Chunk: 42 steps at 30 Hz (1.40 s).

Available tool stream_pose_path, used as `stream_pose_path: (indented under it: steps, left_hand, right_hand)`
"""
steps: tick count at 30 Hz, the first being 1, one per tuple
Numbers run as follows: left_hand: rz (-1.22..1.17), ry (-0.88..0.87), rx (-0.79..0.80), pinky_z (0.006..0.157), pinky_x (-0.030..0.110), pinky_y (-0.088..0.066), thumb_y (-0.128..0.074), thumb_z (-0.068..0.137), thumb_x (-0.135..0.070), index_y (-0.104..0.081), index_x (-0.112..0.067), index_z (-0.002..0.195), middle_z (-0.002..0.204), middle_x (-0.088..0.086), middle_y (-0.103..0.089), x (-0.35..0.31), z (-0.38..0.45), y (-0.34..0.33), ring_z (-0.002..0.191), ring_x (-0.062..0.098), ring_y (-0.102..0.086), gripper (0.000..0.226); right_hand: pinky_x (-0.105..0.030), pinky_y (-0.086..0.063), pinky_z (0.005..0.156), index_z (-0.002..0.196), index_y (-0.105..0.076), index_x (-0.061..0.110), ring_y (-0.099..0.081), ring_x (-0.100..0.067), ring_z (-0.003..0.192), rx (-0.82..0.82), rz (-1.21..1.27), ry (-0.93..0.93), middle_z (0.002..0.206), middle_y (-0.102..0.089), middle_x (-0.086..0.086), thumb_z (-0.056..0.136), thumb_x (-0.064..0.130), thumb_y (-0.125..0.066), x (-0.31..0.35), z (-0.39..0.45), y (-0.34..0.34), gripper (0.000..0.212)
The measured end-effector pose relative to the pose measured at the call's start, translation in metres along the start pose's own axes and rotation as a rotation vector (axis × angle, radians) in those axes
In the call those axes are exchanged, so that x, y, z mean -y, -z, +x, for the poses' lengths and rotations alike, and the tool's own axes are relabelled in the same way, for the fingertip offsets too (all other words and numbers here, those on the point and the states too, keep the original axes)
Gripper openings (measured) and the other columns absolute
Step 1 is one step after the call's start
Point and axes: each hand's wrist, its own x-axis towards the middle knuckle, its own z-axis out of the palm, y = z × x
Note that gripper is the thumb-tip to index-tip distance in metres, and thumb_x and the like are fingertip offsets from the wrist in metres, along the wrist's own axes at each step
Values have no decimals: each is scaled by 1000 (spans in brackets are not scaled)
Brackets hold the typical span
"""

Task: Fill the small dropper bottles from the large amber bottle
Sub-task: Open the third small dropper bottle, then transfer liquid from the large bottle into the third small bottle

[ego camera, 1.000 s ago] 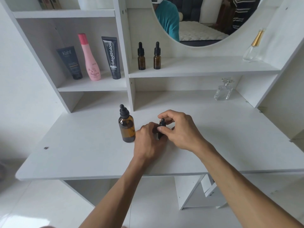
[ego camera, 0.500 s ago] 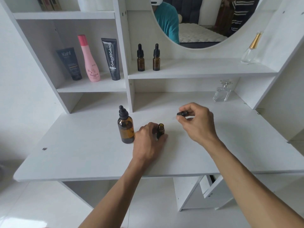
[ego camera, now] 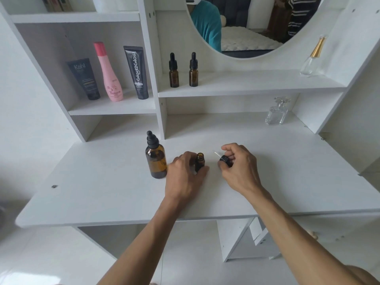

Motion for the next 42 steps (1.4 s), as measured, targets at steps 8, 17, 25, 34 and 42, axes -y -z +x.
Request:
stream_pose_path:
  steps: [8, 17, 25, 34, 42]
  left_hand:
    - [22, -10, -6, 80, 31, -48, -78, 80, -27, -69, -14, 103, 95, -1, -71, 1, 1, 0, 92, 20, -62, 28]
    - [-8, 56, 86, 98, 30, -46, -84, 69, -41, -51, -20, 136, 122, -5, -61, -2, -4, 6, 118, 13, -53, 78]
    - [6, -78, -88, 80, 16, -38, -80, 79, -30, -53, -21, 119, 108, -8, -59, 3, -33, 20, 101, 5, -53, 50]
    - [-55, -36, -588, 78, 25, -41, -77, 83, -14, -52, -9, 110, 99, -6, -45, 13, -34, 48, 92, 20, -48, 37]
    - [-129, 99, -337, 101, 43, -44, -73, 88, -31, -36, -16, 143, 131, -1, -44, 31, -17, 54, 124, 23, -46, 68]
  right_hand:
    - [-30, -54, 86, 115, -66, 14, -61, -15, 83, 2, 8, -13, 100, -64, -5, 76, 9, -78, 0, -2, 0, 41]
    - [-34, -55, 90, 118, -65, 14, -61, -14, 89, 27, 26, -51, 105, -64, -5, 73, 13, -81, 4, -4, 5, 48]
    - [-27, -51, 90, 123, -61, 18, -58, -12, 95, 62, 44, -66, 115, -61, -3, 77, 20, -81, 10, -5, 8, 50]
    - [-3, -38, 79, 113, -67, 13, -63, -10, 91, 3, 128, 166, 104, -69, 0, 87, 17, -73, 74, -6, 6, 27]
    - [-3, -42, 78, 122, -68, 17, -66, -8, 94, 227, 214, 259, 110, -74, 3, 90, 23, -72, 139, 7, -10, 33]
